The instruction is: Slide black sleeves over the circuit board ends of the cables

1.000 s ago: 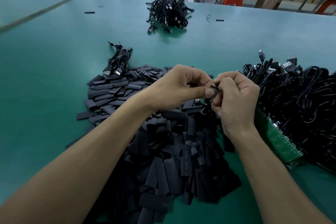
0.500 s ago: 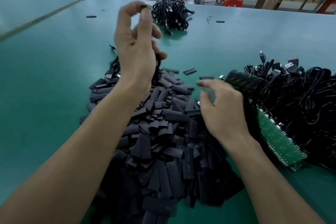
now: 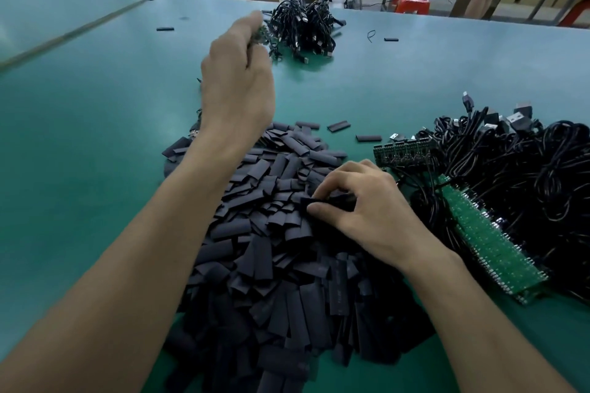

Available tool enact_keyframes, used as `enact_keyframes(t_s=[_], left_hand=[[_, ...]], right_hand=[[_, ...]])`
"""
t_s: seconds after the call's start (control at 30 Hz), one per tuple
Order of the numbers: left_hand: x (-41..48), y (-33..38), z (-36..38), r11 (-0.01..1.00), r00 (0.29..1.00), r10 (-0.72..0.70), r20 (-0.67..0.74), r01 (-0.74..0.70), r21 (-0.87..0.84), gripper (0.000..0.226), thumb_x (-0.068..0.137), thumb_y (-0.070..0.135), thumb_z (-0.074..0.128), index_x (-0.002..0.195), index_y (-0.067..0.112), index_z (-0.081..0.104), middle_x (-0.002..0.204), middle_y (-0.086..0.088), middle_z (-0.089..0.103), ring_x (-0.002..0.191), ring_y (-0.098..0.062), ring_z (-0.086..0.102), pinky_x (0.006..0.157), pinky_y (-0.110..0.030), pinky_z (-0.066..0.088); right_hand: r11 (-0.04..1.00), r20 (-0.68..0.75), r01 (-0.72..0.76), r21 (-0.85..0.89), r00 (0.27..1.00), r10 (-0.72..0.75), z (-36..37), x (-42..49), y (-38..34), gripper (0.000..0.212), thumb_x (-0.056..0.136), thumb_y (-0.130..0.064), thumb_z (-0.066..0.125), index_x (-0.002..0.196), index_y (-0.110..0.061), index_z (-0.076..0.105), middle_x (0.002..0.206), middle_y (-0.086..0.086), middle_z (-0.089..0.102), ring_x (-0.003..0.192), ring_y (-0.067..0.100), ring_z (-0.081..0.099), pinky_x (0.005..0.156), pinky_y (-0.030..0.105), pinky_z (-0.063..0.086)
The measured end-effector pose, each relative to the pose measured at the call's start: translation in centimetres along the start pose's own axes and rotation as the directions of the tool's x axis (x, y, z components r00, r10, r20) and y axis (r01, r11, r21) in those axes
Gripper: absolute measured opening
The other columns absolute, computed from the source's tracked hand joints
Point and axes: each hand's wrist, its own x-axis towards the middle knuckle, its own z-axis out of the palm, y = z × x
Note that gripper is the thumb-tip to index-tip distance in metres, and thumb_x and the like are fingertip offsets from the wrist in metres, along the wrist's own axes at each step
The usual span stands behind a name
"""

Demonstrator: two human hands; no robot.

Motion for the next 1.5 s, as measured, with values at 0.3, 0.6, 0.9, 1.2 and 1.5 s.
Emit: enact_keyframes(t_s=[0.3,0.6,0.9,1.2,1.5], left_hand=[[-0.2,-1.0,0.9,0.998,0.989,-0.001,0.149,0.009,-0.055,0.014,0.101,0.006,0.054,0.105,0.019,0.052,0.094,0.006,0.071,0.062,-0.007,0.070,0.055,-0.019,0.051],[-0.6,-1.5,1.0,0.999,0.978,0.031,0.207,-0.029,-0.014,0.013,0.095,0.013,0.066,0.102,0.024,0.068,0.074,0.006,0.068,0.056,-0.001,0.065,0.058,-0.022,0.057],[-0.6,-2.0,1.3,0.998,0.942,-0.009,0.336,-0.010,0.056,0.013,0.090,0.015,0.073,0.084,0.024,0.067,0.072,0.006,0.073,0.055,-0.004,0.068,0.054,-0.008,0.044],[-0.7,-2.6,1.3,0.988,0.837,-0.094,0.539,0.014,0.151,0.004,0.094,0.019,0.070,0.092,0.018,0.074,0.069,0.008,0.074,0.054,-0.003,0.066,0.050,-0.014,0.048],[-0.7,-2.8,1.4,0.980,0.803,-0.108,0.587,-0.012,0.198,0.009,0.095,0.021,0.069,0.094,0.015,0.076,0.070,0.010,0.075,0.059,-0.007,0.070,0.055,-0.021,0.055]], right_hand=[[0.993,-0.103,0.068,-0.097,0.992,-0.078,0.4,-0.3,-1.0,0.034,0.084,-0.062,0.062,0.098,-0.034,0.075,0.107,-0.015,0.061,0.113,0.010,0.045,0.094,0.029,0.026],[0.985,0.094,0.108,-0.134,0.991,-0.096,0.7,-0.5,-1.4,0.055,0.077,-0.074,0.053,0.109,-0.035,0.074,0.101,-0.019,0.054,0.096,-0.002,0.033,0.091,0.028,0.032],[0.957,-0.298,0.223,0.184,0.941,-0.161,1.2,-0.3,-0.7,0.009,0.099,-0.023,0.059,0.096,-0.020,0.066,0.070,-0.007,0.067,0.063,0.007,0.063,0.060,0.024,0.051],[0.883,-0.403,0.035,0.468,0.898,0.178,1.3,-0.1,-0.2,0.017,0.080,-0.041,0.076,0.075,-0.028,0.066,0.071,-0.010,0.068,0.059,0.004,0.059,0.056,0.020,0.048],[0.917,-0.502,-0.031,0.399,0.829,0.246,0.5,0.3,0.7,0.031,0.085,-0.025,0.079,0.114,-0.032,0.072,0.097,-0.023,0.070,0.092,-0.002,0.068,0.088,0.026,0.056]])
